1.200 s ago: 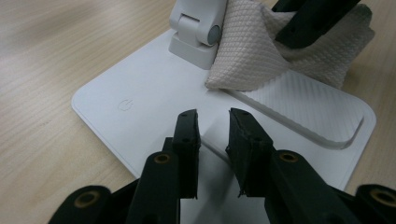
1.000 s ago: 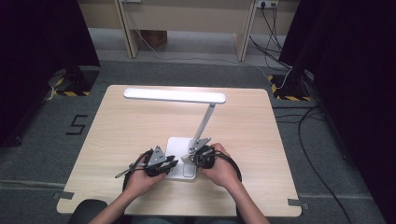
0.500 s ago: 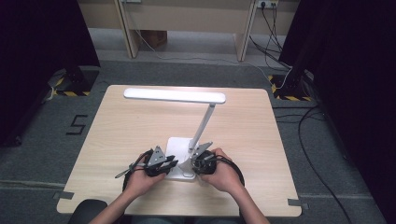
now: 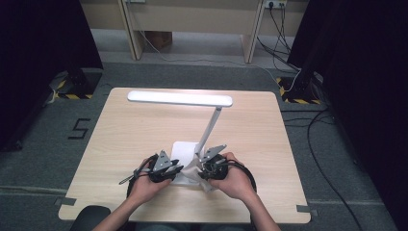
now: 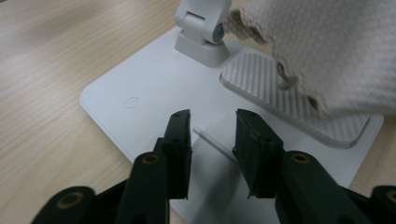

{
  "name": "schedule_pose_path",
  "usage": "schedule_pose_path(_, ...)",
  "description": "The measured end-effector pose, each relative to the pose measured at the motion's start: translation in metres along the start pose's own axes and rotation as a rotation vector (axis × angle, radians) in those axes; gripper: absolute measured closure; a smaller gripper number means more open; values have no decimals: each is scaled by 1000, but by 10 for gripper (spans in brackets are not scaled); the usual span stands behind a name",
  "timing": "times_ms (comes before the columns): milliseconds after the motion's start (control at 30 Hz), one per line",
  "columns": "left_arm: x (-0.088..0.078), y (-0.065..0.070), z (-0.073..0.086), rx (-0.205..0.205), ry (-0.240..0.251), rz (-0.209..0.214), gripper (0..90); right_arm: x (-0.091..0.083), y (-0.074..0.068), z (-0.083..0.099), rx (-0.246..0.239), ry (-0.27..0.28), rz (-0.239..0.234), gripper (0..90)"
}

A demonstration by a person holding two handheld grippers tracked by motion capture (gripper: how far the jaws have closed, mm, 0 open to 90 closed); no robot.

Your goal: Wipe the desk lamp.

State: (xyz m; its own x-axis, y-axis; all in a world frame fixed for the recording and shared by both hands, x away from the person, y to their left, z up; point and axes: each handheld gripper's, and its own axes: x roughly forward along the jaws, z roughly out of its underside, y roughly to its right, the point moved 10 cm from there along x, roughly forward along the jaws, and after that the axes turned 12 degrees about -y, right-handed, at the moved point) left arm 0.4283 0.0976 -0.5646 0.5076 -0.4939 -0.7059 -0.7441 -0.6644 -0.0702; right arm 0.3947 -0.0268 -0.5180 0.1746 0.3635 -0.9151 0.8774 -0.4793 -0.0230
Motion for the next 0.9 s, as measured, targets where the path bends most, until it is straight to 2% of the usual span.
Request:
schedule_pose_path(133,-18,-6,-9,-4,37,-23,591,-1,9,-2,17,22,29,822)
schedule_pose_path(233,-37,-7,-19,5,75,-11,559,1,12,-2,15,16,34,822)
schedule_pose_path(300,-48,-4,-28,31,94,0,534,3,13,-2,15,6,31,821)
schedule_pose_path(367,-53,4,-33,68,83,35,495,5,13,-2,-2,2,29,821)
schedule_pose_path(433,-53,13,-38,105,80,72,470,7,12,-3,-2,2,11,821)
schedule_pose_path(567,-42,24,-39,175,52,101,453,10,10,-6,-6,-4,-12,820)
schedule_pose_path(667,-33,29,-32,240,0,134,437,10,10,-8,-8,-11,-20,820)
schedule_pose_path(700,-30,29,-30,264,-15,131,433,10,10,-8,-3,-10,-24,820)
schedule_pose_path(800,-26,30,-31,279,-10,135,428,9,9,-10,-9,-5,-49,820)
schedule_pose_path(900,-24,33,-33,313,-10,148,425,8,9,-11,-16,-4,-55,820)
